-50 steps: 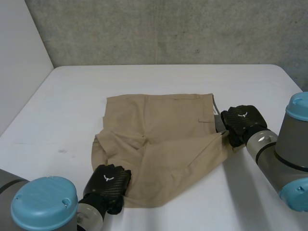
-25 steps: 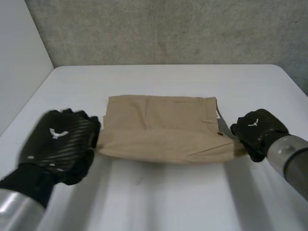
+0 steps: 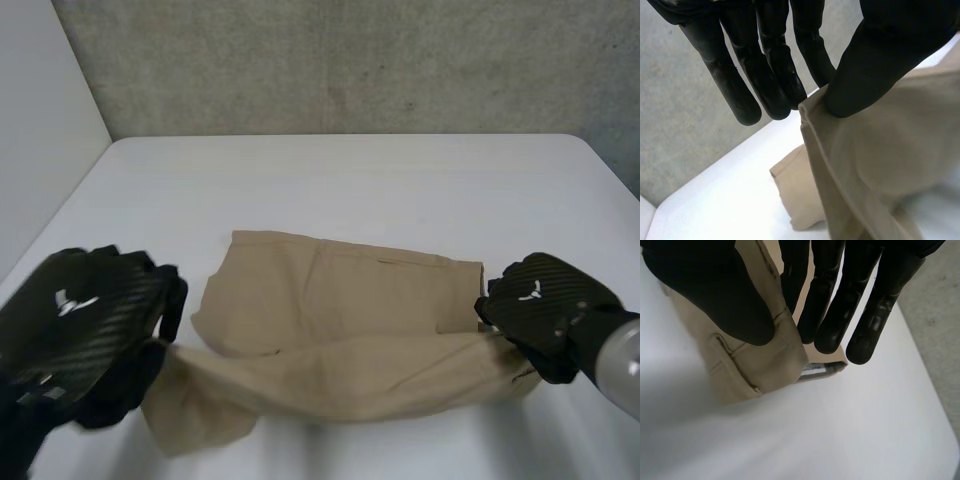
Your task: Fold the shorts.
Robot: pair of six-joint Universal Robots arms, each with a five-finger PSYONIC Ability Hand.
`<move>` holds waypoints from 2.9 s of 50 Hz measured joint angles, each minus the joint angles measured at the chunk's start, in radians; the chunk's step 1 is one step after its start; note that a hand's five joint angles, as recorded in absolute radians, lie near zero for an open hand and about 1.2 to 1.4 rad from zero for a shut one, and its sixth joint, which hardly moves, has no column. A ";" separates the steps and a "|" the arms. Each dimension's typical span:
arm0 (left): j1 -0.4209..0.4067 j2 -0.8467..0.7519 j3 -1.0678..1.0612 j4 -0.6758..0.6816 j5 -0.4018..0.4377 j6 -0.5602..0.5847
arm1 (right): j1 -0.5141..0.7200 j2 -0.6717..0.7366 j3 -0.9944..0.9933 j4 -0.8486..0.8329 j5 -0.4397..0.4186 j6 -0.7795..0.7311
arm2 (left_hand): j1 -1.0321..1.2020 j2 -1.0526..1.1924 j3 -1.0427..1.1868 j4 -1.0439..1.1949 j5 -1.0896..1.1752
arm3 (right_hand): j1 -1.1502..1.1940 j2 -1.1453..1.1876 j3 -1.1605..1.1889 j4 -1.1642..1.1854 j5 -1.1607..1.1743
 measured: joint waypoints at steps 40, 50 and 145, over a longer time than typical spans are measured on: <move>0.189 -1.401 0.894 0.812 0.245 0.264 | 0.092 0.960 -0.670 -0.740 0.251 0.089 | -0.141 -0.168 -0.165 -0.165 -0.132 | -0.036 -0.059 -0.046 -0.047 -0.038; 0.189 -1.274 0.794 0.812 0.247 0.253 | 0.092 0.839 -0.668 -0.754 0.265 0.147 | -0.912 -0.985 -0.968 -0.979 -0.917 | -0.748 -0.960 -0.968 -0.959 -0.932; 0.270 -0.533 0.012 0.596 0.204 0.147 | -0.055 0.401 0.017 -0.635 0.111 0.481 | -0.569 -0.652 -0.639 -0.651 -0.599 | -0.358 -0.491 -0.501 -0.518 -0.486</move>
